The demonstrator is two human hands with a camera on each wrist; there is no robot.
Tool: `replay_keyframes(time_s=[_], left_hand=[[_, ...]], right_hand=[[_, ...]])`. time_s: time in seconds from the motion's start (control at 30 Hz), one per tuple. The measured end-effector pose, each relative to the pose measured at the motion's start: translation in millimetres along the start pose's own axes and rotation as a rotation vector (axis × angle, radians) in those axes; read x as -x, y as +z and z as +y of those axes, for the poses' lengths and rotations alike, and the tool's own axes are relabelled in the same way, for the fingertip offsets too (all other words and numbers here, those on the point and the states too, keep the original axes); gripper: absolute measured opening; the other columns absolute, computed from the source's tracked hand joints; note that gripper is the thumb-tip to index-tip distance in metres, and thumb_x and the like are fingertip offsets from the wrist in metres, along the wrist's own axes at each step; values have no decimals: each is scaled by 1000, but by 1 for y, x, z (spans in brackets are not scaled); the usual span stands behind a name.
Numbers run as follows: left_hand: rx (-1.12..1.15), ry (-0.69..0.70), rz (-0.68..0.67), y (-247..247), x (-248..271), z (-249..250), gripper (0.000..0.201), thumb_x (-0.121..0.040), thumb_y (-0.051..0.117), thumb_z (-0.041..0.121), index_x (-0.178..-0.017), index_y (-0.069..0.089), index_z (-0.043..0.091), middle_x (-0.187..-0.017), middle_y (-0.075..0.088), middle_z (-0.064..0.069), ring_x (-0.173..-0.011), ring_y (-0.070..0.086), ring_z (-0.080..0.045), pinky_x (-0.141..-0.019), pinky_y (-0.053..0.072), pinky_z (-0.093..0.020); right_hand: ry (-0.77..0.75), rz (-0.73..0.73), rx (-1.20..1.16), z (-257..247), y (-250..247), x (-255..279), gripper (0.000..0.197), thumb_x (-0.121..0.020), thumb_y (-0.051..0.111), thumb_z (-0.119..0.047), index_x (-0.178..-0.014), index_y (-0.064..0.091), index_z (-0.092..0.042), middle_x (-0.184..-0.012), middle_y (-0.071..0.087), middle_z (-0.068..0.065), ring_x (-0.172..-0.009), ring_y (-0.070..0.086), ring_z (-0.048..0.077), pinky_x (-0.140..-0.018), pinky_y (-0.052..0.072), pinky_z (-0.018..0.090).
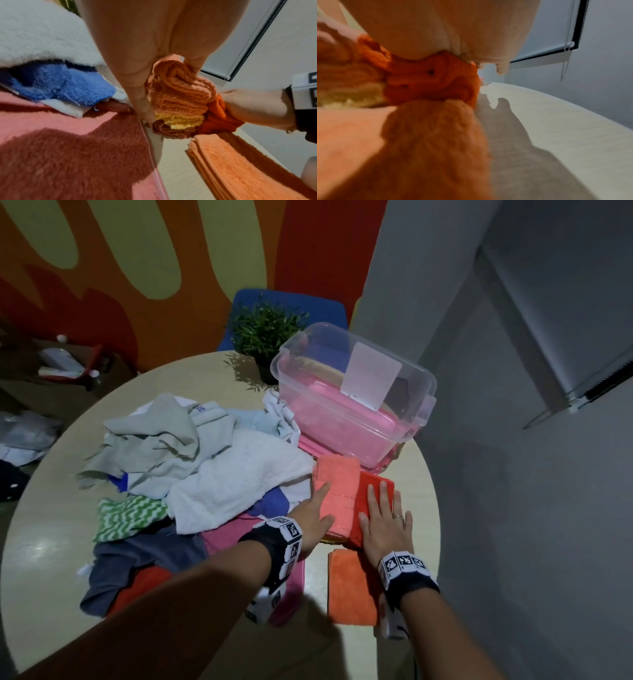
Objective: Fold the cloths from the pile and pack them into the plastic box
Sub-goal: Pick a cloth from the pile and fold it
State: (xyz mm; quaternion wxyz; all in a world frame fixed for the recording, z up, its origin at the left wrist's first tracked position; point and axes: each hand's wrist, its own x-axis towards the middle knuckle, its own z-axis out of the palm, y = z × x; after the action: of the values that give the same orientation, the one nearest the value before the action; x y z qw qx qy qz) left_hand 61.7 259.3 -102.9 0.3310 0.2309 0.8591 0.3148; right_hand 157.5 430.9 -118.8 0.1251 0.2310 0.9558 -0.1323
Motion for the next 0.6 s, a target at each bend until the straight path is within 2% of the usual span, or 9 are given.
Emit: replay_keyframes(time_s=[0.1, 0.17, 0.27, 0.33, 0.4, 0.47, 0.53, 0.57, 0.6], left_hand=[[-104, 15, 43, -13, 10, 4, 69, -101, 45, 43, -156, 4, 38, -127, 61, -15, -110, 61, -30, -95, 49, -37], [-85, 12, 143, -28, 19, 5, 61, -100, 44, 43, -154, 17, 33, -129, 62, -12, -114, 61, -29, -97, 49, -40], [-77, 4, 197, -57, 38, -2, 38, -100, 47, 28, -138, 45, 22, -120, 66, -9, -108, 62, -27, -92, 49, -34], [-136, 4, 171, -77, 53, -14, 23, -99, 49, 20, -118, 61, 19, -111, 69, -7, -99, 63, -25, -85, 48, -29], [-162, 2, 132, -92, 71, -31, 19, -97, 52, 14, -106, 69, 18, -108, 70, -3, -95, 63, -20, -81, 45, -24], [-193, -7, 90, -103, 86, -51, 19, -95, 56, 12, -101, 71, 21, -104, 73, -1, -96, 66, -19, -83, 47, -23], [-235, -9, 51, -112, 102, -70, 19, -91, 59, 9, -94, 73, 23, -95, 75, 1, -92, 69, -16, -78, 47, -20], [-263, -18, 35, -115, 112, -79, 20, -90, 60, 8, -92, 74, 22, -91, 76, 2, -89, 69, -14, -74, 45, -18], [-284, -35, 24, -117, 120, -89, 20, -89, 61, 7, -91, 74, 22, -89, 76, 4, -87, 69, -12, -72, 44, -16]], right_hand=[[-1, -70, 82, 4, 5, -2, 61, -102, 7, -51, -151, -25, -33, -155, -38, -7, -149, -21, 23, -121, 1, 56], [3, -108, 106, 3, 3, -5, 62, -102, 8, -52, -151, -25, -35, -155, -38, -8, -150, -20, 27, -120, 0, 57], [45, -132, 73, -3, -9, -5, 62, -102, 16, -53, -154, -16, -37, -160, -29, -7, -151, -12, 34, -120, 1, 58], [52, -54, 19, -12, -20, 4, 61, -102, 23, -52, -156, -3, -38, -164, -20, -4, -151, -5, 35, -121, 6, 57], [57, 110, -66, -26, -31, 20, 58, -102, 33, -46, -155, 14, -35, -166, -1, -2, -148, 10, 36, -117, 17, 55], [22, 335, -164, -44, -40, 36, 50, -100, 43, -37, -147, 34, -27, -157, 25, 2, -135, 29, 35, -109, 28, 52], [-81, 524, -265, -67, -45, 53, 37, -99, 50, -27, -134, 50, -17, -137, 49, 7, -118, 44, 33, -100, 36, 46], [-149, 550, -321, -79, -43, 61, 30, -98, 52, -23, -126, 56, -14, -125, 57, 9, -110, 49, 32, -96, 39, 43], [-212, 515, -372, -92, -39, 70, 23, -98, 53, -19, -118, 61, -12, -115, 63, 10, -103, 53, 31, -91, 41, 40]])
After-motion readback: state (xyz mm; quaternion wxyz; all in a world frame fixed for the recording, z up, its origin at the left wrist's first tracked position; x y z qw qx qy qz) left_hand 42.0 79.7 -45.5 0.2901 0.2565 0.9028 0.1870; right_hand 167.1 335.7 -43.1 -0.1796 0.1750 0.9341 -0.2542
